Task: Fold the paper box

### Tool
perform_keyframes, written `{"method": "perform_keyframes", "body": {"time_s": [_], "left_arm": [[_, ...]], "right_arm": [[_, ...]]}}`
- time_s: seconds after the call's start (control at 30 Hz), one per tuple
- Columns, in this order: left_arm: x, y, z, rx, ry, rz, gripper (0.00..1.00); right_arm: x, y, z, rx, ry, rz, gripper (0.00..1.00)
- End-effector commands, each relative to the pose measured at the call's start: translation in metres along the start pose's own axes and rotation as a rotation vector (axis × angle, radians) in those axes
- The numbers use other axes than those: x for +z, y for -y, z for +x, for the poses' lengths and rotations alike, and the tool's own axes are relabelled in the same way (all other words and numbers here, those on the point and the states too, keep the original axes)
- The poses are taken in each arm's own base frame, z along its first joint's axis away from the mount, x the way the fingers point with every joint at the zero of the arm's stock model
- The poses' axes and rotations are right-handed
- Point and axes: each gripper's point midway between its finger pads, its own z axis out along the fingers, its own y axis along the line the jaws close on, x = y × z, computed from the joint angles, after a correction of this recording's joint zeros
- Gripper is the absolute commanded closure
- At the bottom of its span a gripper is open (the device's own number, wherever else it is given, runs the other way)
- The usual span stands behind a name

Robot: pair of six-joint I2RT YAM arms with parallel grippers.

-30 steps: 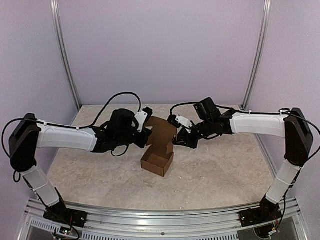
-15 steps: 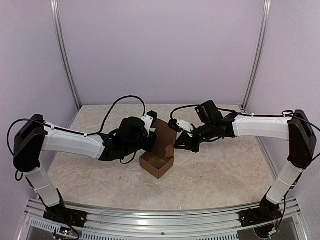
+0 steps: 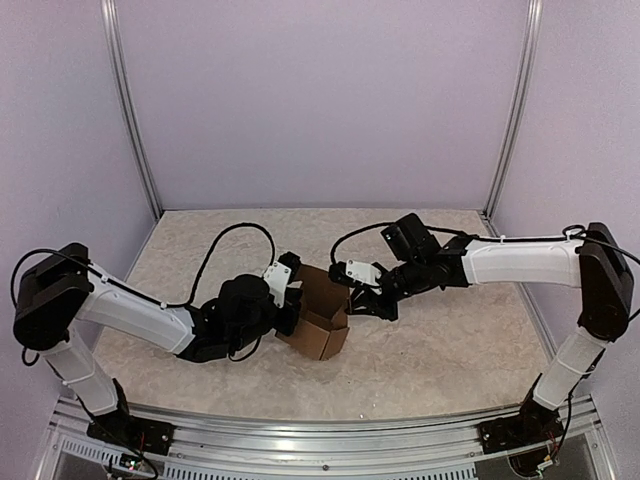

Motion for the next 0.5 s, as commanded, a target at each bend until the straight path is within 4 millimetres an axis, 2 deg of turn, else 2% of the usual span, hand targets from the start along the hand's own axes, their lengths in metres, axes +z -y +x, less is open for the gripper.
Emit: {"method": "perform_keyframes", "body": {"time_s": [0.0,0.33,0.47], "left_arm": [[-0.011,0.012,0.022,0.056,-0.022,0.026,1.00],[-0.037,0.005,0.036,0.103,0.067,-0.073,0.99],[-0.046,0.004,0.039,0.142,0.094,-0.102,0.94]], "right_arm": [[0.005,-0.013,-0.003,-0.111,-0.021,0.013,0.85],[0.005,-0.051,-0.012,-0.299,-0.063,0.014,0.82],[0.011,-0.065,-0.011,-0.376,-0.099,0.018,0.82]]}}
